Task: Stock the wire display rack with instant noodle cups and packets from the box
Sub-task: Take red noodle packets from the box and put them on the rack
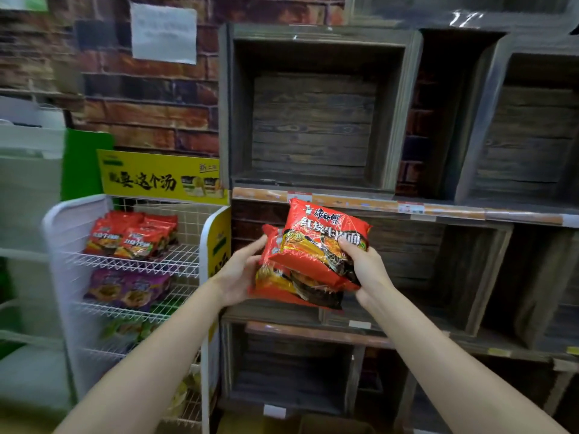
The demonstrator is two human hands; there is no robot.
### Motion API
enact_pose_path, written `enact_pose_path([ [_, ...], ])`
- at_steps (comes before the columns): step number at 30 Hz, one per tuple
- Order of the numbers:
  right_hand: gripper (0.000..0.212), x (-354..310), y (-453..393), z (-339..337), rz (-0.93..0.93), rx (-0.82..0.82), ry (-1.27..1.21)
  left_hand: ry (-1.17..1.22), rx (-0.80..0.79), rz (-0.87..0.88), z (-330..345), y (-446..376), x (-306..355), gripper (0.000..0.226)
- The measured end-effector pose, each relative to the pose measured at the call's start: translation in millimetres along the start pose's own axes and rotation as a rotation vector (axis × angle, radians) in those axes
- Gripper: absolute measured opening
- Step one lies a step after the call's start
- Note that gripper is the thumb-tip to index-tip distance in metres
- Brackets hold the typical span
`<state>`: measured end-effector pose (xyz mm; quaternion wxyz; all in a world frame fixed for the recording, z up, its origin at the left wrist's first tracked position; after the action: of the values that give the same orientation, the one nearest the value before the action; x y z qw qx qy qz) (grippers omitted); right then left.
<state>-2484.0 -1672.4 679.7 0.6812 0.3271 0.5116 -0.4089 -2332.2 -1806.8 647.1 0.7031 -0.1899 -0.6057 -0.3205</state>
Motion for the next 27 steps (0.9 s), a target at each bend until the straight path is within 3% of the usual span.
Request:
enact_pose_path([
  [3, 0.052, 11, -9, 32, 0.005, 0.003, 0.029, -0.149, -0.01, 0.0, -25, -9, -5, 0.061],
  [7, 0.068, 33, -15, 79, 0.042, -0.027, 0.079, -0.241, 0.167, 0.12, -76, -26, 7, 0.078],
  [9, 0.07, 43, -15, 103, 0.059, -0.056, 0.109, -0.23, 0.25, 0.159, -104, -34, 11, 0.056],
  [13, 0.043, 64, -5, 154, 0.043, -0.147, 0.146, -0.232, 0.32, 0.204, -161, -43, 10, 0.031],
  [23, 0.033, 124, 36, 275, 0.086, -0.33, 0.202, -0.158, 0.523, 0.149, -311, -27, 15, 0.03],
  [27, 0.028, 139, 55, 320, 0.109, -0.434, 0.187, -0.155, 0.685, 0.183, -365, -14, 22, 0.05],
])
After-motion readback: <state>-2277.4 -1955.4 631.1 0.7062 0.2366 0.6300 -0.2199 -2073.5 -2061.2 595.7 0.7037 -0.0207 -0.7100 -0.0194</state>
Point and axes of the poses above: each hand's wrist, its own y-axis away from the middle knuckle, its own z-axis out of the palm, x = y × z, the point moved 10 cm from there along -y, towards the middle knuckle, and after that the axes turned 15 degrees about x, right-handed, at the moved point
